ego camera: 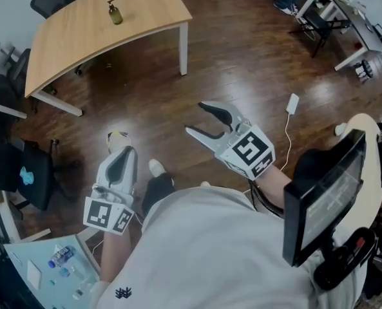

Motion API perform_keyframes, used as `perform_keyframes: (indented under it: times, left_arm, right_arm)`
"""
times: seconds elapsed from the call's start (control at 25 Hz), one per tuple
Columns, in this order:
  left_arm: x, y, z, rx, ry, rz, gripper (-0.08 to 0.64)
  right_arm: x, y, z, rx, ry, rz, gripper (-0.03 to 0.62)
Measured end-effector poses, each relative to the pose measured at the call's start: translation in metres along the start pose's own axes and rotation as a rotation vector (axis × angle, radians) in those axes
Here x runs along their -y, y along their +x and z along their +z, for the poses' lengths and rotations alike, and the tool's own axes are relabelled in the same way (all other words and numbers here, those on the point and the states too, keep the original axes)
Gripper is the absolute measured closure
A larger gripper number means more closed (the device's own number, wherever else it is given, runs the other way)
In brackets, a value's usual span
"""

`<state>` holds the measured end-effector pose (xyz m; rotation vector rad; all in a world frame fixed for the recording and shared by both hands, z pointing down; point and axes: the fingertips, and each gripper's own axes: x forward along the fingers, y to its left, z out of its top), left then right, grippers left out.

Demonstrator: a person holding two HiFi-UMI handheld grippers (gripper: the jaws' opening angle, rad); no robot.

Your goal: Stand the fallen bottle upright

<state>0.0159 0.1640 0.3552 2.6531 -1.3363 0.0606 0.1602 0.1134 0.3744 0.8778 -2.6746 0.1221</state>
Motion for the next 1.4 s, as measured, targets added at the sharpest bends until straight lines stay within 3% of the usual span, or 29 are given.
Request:
perform_keyframes:
  times: [0.28,0.52,1.08,1.4]
  left_arm:
    - [0.054,-0.019,-0.014,-0.037,-0.017,0.011,0.541]
    - [0.075,-0.02,-0.011,-0.04,-0.009,-0.002,0.541]
    - [0.071,-0.034,-0.012,-0.047,0.0,-0.002,0.54]
    - [0.029,-0.044,-0.015,-0.045,-0.023,0.022,0.54]
  right_arm:
    - [-0.013,-0.05,-0.01,0.017,0.021,0.02,0.341]
    - [-0.021,-0.073,-0.011,0.021,-0.001,0.013,0.356]
    - [-0.029,-0.07,-0.006,0.022,-0.008,-0.003,0.37]
    - [-0.034,-0.027,0.002,-0.01,-0.025,0.01,0.374]
